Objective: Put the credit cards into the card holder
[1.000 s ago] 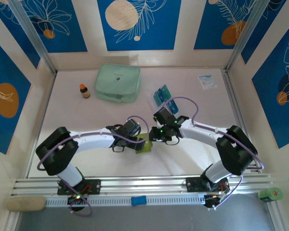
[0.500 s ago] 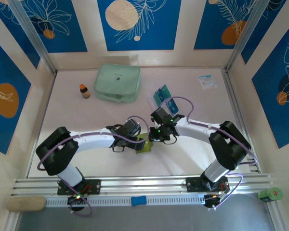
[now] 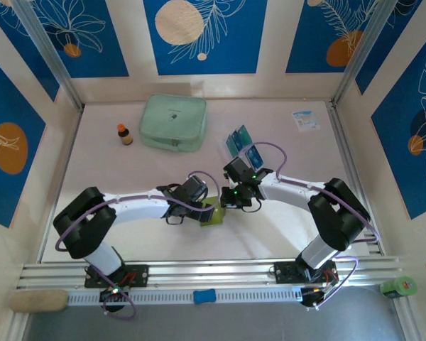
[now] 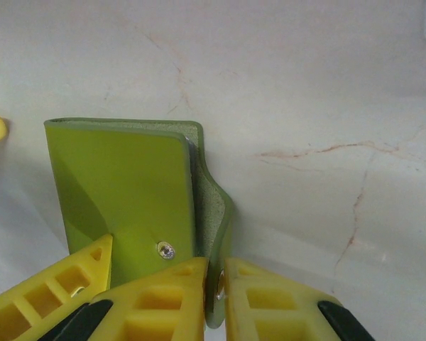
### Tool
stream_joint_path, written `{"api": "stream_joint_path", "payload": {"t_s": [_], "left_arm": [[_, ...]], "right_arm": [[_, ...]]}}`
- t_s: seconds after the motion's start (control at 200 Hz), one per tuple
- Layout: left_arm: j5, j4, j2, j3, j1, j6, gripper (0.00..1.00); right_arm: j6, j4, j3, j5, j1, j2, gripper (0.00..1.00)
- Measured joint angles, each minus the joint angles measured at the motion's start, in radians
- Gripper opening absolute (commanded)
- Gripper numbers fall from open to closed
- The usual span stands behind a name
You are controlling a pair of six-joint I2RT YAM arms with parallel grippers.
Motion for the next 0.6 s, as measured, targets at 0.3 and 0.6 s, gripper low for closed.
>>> {"api": "stream_joint_path", "payload": {"t_s": [0.3,0.6], "left_arm": [[0.0,0.0,0.0,0.0,0.0,0.0,1.0],[0.0,0.0,0.0,0.0,0.0,0.0,1.0]], "right_arm": [[0.0,0.001,0.0,0.0,-0.005,0.0,0.19],[0.001,0.001,0.0,0.0,-0.005,0.0,0.18]]}}
